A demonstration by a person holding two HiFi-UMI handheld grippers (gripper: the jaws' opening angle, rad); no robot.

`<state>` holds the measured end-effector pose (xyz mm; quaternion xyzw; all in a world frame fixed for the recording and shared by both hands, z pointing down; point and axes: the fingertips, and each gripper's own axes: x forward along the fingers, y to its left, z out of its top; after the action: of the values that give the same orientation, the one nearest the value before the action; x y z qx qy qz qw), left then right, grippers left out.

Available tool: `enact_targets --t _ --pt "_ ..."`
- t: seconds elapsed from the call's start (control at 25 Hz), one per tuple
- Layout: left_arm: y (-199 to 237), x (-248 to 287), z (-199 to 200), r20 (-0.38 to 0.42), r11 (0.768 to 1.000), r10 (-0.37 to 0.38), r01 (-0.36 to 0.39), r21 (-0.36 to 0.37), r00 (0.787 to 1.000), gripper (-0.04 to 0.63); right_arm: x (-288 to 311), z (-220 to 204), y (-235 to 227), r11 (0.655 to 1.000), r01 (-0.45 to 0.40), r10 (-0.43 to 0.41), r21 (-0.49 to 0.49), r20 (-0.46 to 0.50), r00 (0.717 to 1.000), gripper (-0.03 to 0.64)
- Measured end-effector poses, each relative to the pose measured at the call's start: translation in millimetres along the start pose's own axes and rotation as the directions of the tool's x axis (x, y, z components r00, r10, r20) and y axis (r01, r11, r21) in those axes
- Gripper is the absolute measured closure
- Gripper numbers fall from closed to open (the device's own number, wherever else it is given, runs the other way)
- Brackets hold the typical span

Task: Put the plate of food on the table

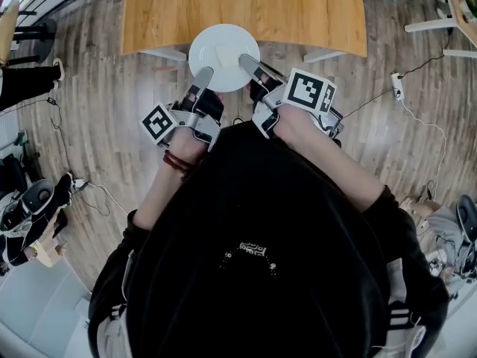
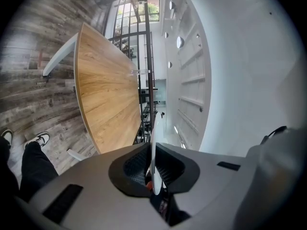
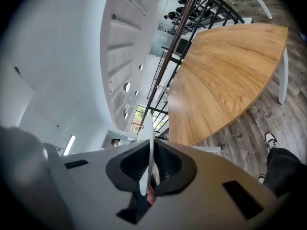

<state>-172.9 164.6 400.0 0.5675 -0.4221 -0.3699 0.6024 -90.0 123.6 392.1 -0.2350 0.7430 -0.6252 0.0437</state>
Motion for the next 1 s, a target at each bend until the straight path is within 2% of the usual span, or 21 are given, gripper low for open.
enact_targets --t 0.12,0.32,0.6,1.0 --pt "-2.8 19.8 6.7 0.005 1.0 -0.004 0.004 -0.004 1.0 0.572 8.2 19.8 -2.4 1.0 0.002 -0.002 -0.007 -0.004 1.0 0.582" --pt "-10.9 76.9 24.2 0.003 1.0 0.015 -0.015 0.011 1.0 0.571 27.0 76.1 -8.7 1.0 -0.008 0.008 0.018 0.0 1.0 0.583" --pt "-13.3 139.7 22.0 0.013 0.999 0.034 -0.034 0.026 0.999 0.571 29.9 135.5 -29.5 0.999 -0.027 0.027 0.042 0.0 1.0 0.581" --pt "-10.6 153.4 37.8 -0.002 0.996 0.092 -0.092 0.02 0.996 0.571 46.1 147.7 -34.9 0.994 -0.03 0.029 0.102 0.009 1.0 0.581"
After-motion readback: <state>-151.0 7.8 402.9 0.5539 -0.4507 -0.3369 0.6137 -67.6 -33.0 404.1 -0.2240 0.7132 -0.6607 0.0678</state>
